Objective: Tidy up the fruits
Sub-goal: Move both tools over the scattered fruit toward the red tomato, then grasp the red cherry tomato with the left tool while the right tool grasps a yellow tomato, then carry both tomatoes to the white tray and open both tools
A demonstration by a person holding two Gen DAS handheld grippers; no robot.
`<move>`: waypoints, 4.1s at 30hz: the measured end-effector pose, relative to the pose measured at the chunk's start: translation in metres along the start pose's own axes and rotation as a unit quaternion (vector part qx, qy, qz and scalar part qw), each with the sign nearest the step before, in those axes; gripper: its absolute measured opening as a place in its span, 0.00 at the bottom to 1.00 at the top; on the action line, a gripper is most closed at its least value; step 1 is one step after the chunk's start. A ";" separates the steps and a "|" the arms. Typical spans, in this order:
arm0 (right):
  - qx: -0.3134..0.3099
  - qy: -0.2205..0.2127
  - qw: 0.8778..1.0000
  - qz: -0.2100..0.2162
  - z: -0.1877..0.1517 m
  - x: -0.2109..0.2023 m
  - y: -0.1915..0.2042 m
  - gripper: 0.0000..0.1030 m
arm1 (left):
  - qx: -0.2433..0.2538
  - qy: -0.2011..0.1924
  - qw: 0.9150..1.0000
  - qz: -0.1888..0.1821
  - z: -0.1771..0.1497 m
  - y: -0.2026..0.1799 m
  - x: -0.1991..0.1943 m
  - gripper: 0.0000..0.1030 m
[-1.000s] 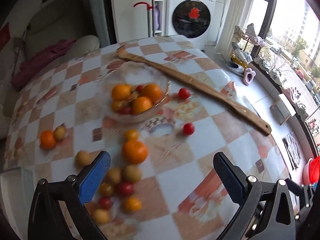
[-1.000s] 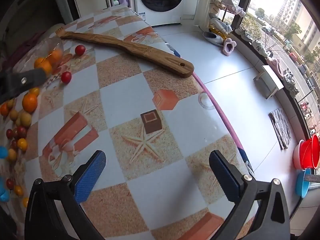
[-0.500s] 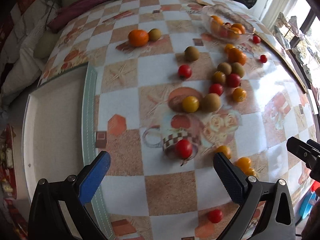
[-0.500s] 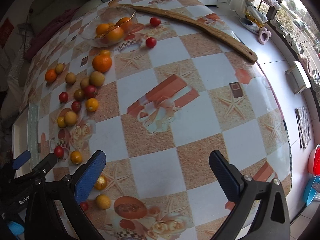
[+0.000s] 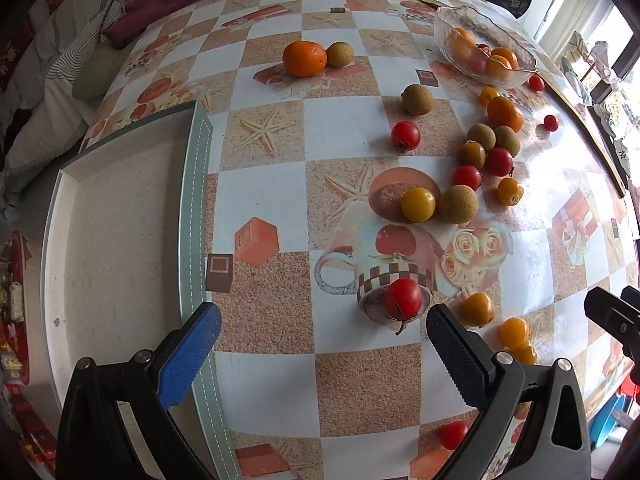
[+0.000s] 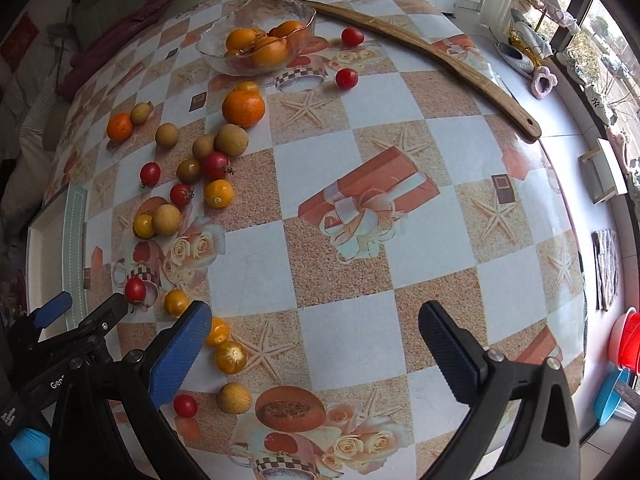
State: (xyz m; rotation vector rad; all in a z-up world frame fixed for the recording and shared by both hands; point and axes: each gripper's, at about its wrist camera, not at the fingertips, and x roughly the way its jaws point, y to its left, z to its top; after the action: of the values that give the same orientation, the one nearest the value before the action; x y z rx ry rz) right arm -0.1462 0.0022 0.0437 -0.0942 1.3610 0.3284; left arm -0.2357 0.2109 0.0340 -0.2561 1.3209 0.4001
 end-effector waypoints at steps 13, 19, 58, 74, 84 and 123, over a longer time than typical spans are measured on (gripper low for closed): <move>0.006 0.001 1.000 0.003 -0.001 0.000 -0.006 1.00 | 0.009 0.006 1.000 0.009 -0.002 -0.005 0.005 1.00; 0.006 0.003 1.000 0.004 -0.001 0.001 -0.006 1.00 | 0.013 0.007 1.000 0.008 -0.001 -0.006 0.008 1.00; -0.072 0.013 0.994 0.075 0.057 0.047 0.023 0.74 | 0.048 -0.011 0.998 -0.032 -0.008 -0.053 0.016 0.56; -0.089 0.015 0.990 0.106 0.067 0.055 0.055 0.21 | 0.055 -0.007 0.995 -0.081 -0.002 -0.052 0.008 0.21; -0.061 0.024 0.990 0.124 0.040 0.029 0.038 0.21 | 0.040 -0.020 0.994 -0.104 -0.008 -0.029 -0.015 0.21; -0.231 0.077 0.956 0.166 0.044 0.070 0.331 0.22 | -0.094 -0.037 0.994 0.037 0.000 0.210 0.018 0.21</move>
State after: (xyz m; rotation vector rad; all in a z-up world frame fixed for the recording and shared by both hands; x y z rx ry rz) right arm -0.1869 0.3405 0.0255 -0.2857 1.4313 0.9373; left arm -0.3207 0.4034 0.0254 -0.3475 1.2245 0.5931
